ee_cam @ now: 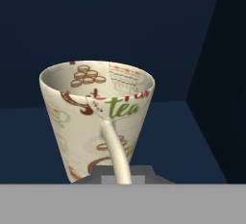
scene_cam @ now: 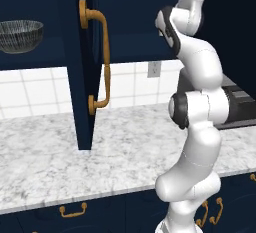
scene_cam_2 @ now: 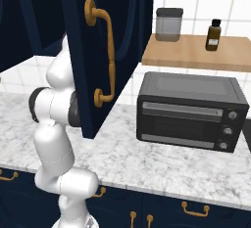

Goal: Gather all objects into one cabinet and sort the glasses and bowls to opposite sides.

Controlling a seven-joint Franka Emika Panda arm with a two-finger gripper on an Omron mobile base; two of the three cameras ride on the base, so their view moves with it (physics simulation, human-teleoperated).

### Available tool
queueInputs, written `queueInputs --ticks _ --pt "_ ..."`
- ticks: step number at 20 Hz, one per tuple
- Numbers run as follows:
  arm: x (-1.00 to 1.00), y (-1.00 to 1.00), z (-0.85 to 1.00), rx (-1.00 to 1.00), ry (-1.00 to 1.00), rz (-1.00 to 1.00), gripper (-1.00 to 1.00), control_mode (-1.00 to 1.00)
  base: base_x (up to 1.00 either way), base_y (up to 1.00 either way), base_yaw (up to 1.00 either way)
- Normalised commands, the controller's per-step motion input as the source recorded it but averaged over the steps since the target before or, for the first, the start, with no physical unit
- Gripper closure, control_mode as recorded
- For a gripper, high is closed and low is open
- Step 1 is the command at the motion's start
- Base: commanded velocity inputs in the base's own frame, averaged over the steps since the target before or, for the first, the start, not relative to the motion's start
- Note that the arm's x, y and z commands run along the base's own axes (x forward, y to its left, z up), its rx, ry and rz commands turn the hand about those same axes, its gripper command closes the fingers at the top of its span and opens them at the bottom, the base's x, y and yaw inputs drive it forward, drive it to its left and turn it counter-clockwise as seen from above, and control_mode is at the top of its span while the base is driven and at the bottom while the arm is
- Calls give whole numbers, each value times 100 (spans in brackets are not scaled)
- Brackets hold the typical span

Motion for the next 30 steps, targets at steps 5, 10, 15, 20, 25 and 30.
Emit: queueInputs --ticks 5,10,15,20,25,30 --pt "1 1 0 0 -3 0 100 -100 0 0 0" --pt "-54 10 -12 0 -11 0 100 -100 0 0 0" --pt "-98 22 -30 -8 -22 0 100 -100 0 0 0" --pt "-100 30 -26 -13 -27 0 100 -100 0 0 0" --pt "-100 18 3 -4 -22 1 100 -100 0 0 0" --pt "-100 1 46 8 -7 0 100 -100 0 0 0"
